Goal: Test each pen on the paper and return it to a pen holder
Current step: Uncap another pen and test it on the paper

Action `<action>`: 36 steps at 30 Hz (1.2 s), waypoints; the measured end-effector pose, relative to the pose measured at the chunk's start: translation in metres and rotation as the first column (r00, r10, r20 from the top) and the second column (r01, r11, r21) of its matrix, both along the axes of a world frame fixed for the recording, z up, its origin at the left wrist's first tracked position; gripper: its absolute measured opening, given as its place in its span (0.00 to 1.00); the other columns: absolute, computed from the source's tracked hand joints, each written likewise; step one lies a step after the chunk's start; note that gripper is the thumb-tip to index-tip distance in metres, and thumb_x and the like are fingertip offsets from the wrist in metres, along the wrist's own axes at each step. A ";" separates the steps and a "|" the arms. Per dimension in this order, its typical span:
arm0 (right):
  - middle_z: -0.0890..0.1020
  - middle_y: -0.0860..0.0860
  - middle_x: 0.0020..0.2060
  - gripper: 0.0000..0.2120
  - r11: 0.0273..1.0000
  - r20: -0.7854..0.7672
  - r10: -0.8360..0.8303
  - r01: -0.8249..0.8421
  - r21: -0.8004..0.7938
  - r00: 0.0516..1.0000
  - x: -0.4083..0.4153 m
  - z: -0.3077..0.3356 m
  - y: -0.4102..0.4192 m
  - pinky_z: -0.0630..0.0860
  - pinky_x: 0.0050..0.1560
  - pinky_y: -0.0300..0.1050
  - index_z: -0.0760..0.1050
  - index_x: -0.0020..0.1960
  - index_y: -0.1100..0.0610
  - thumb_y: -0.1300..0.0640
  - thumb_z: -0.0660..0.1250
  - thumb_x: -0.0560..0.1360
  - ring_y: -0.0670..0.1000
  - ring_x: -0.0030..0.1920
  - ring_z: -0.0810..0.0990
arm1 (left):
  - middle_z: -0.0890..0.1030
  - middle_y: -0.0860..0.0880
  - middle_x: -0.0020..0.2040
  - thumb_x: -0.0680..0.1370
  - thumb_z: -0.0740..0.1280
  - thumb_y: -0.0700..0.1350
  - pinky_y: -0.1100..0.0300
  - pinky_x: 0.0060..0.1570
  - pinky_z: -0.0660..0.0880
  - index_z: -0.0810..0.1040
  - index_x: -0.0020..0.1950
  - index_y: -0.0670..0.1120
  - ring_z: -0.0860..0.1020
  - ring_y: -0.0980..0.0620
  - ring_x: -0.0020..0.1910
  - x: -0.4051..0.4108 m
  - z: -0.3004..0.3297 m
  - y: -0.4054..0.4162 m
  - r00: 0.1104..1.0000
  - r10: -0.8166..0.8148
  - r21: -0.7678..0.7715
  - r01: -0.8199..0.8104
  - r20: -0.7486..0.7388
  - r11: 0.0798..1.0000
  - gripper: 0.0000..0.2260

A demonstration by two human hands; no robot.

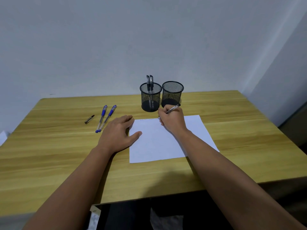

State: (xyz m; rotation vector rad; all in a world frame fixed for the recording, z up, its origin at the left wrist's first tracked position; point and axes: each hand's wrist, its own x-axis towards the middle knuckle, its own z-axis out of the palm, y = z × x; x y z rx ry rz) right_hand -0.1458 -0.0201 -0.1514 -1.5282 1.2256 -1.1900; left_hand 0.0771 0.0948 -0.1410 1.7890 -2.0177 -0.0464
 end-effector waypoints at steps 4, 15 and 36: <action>0.73 0.72 0.32 0.20 1.000 -0.023 -0.012 0.011 -0.006 1.000 0.000 -0.001 -0.001 0.72 0.28 0.46 0.65 0.34 0.65 0.61 0.70 0.79 0.56 0.27 0.75 | 0.77 0.50 0.72 0.74 0.65 0.67 0.50 0.66 0.73 0.81 0.66 0.46 0.74 0.48 0.71 0.000 -0.001 0.000 1.000 0.000 -0.010 0.000 -0.002 1.000 0.31; 0.70 0.70 0.30 0.21 1.000 -0.025 -0.021 0.020 -0.005 0.999 -0.001 -0.001 0.001 0.71 0.28 0.49 0.63 0.36 0.65 0.58 0.70 0.80 0.57 0.27 0.73 | 0.75 0.50 0.73 0.75 0.65 0.67 0.49 0.69 0.71 0.77 0.72 0.47 0.71 0.49 0.73 0.001 -0.001 -0.001 1.000 0.002 0.000 -0.002 0.022 1.000 0.33; 0.61 0.54 0.28 0.20 0.998 -0.087 -0.053 0.049 -0.046 0.995 0.001 0.005 0.003 0.65 0.32 0.49 0.58 0.34 0.57 0.54 0.66 0.77 0.56 0.31 0.63 | 0.77 0.51 0.71 0.74 0.62 0.68 0.52 0.65 0.72 0.82 0.62 0.44 0.74 0.49 0.70 0.001 -0.003 -0.001 1.000 -0.005 -0.021 0.006 0.027 1.000 0.32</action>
